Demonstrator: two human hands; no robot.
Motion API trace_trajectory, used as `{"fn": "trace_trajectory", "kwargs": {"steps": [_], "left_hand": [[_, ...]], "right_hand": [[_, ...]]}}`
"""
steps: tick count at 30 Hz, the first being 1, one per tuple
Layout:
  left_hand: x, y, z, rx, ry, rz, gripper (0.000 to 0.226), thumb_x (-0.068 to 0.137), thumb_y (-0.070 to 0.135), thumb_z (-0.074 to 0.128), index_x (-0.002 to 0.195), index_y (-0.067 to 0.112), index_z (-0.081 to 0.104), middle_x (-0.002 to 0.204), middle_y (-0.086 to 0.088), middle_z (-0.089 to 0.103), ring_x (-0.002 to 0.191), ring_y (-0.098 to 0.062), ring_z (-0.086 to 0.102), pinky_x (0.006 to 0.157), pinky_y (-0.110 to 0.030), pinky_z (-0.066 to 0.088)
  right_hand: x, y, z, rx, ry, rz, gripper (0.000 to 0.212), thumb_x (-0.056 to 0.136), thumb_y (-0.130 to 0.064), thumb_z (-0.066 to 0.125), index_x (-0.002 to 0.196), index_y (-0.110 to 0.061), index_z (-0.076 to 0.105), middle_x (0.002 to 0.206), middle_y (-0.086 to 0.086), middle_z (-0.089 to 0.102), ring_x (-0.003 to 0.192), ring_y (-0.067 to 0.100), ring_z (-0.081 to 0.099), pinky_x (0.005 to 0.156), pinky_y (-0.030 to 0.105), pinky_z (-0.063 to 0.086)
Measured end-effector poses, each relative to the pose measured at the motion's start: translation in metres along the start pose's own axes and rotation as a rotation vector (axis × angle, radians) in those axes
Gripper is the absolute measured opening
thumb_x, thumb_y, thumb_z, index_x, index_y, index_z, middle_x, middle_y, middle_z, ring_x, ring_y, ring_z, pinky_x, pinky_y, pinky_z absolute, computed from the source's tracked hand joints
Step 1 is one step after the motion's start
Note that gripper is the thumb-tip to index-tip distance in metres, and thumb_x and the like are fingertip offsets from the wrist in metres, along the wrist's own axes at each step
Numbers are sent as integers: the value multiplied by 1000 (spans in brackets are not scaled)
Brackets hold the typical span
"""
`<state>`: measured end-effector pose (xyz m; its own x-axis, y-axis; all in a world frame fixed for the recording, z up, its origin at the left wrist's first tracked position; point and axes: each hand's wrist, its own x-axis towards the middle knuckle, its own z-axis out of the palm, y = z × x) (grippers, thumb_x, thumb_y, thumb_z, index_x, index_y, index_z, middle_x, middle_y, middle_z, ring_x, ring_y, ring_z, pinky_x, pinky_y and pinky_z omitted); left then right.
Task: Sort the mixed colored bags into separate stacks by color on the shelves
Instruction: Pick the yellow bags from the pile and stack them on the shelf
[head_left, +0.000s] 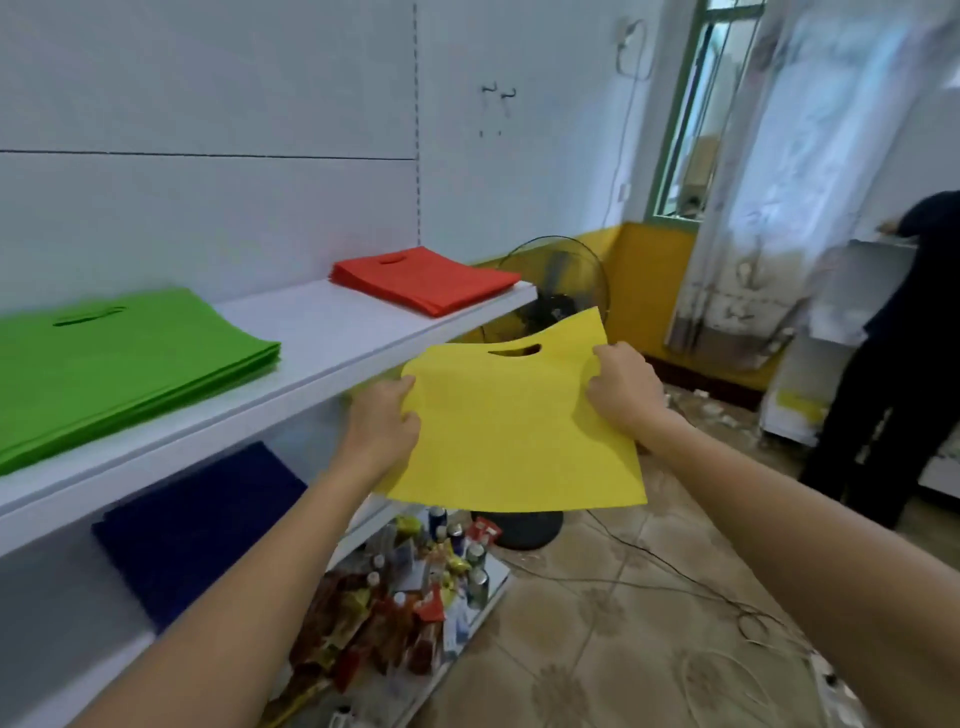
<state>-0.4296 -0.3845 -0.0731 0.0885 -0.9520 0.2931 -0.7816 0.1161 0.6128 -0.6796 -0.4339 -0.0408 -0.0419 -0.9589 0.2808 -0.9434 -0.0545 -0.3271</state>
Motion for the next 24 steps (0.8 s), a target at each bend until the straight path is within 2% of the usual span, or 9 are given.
{"fn": "trace_trajectory", "kwargs": {"steps": [3, 6, 11, 13, 15, 17, 20, 22, 24], "left_hand": [[13, 44, 68, -41, -104, 44, 47, 92, 12, 50, 138, 11, 43, 142, -9, 44, 130, -24, 42, 104, -34, 34], [20, 80, 125, -94, -256, 76, 44, 96, 17, 46, 139, 11, 42, 144, -6, 42, 131, -23, 40, 105, -37, 36], [56, 119, 202, -86, -396, 146, 45, 96, 21, 47, 139, 12, 42, 140, -7, 46, 120, -28, 49, 94, -36, 41], [74, 126, 232, -89, -455, 171, 45, 95, 20, 48, 139, 12, 42, 138, -8, 49, 120, -24, 49, 96, -35, 41], [95, 128, 261, -92, -507, 201, 45, 95, 21, 48, 139, 13, 42, 131, -11, 54, 107, -22, 54, 90, -38, 45], [118, 127, 284, -112, -539, 198, 45, 95, 19, 48, 139, 10, 41, 125, -14, 56, 101, -24, 55, 85, -40, 46], [153, 123, 311, -99, -573, 184, 44, 94, 19, 49, 137, 9, 45, 126, -9, 56, 113, -24, 53, 93, -37, 44], [177, 119, 327, -72, -605, 175, 43, 94, 21, 48, 136, 15, 47, 100, -5, 60, 88, -21, 59, 79, -40, 49], [194, 115, 341, -73, -630, 142, 40, 94, 21, 48, 135, 19, 48, 87, -4, 64, 58, -17, 52, 58, -38, 46]], "right_hand": [[2, 83, -15, -52, 37, 115, 9, 93, -8, 39, 86, -6, 44, 91, 10, 39, 85, 32, 46, 66, 36, 33], [2, 152, -25, -98, 65, 211, 26, 94, -13, 39, 69, -12, 31, 88, 9, 39, 77, 29, 41, 65, 34, 33], [6, 230, -23, -94, 86, 339, 19, 94, -9, 40, 76, -6, 36, 93, 9, 38, 79, 25, 37, 62, 29, 22], [19, 256, -16, -112, 73, 384, 15, 93, -10, 41, 80, -5, 44, 102, 13, 46, 83, 29, 44, 65, 30, 29], [38, 276, -7, -90, 69, 416, 11, 91, -10, 45, 84, -6, 52, 102, 12, 47, 87, 32, 50, 62, 29, 34], [60, 289, 6, -73, 36, 442, 23, 87, -7, 49, 66, -15, 41, 87, 7, 42, 78, 30, 48, 54, 30, 31], [91, 301, 21, -61, -56, 481, 32, 81, -2, 51, 59, -14, 33, 79, 13, 46, 76, 32, 52, 54, 36, 37], [111, 308, 29, -60, -99, 491, 34, 82, 0, 51, 56, -12, 33, 69, 11, 46, 75, 31, 54, 60, 41, 41], [132, 316, 39, -57, -156, 505, 40, 85, 2, 49, 54, -13, 28, 59, 4, 36, 60, 21, 43, 56, 38, 33]]}}
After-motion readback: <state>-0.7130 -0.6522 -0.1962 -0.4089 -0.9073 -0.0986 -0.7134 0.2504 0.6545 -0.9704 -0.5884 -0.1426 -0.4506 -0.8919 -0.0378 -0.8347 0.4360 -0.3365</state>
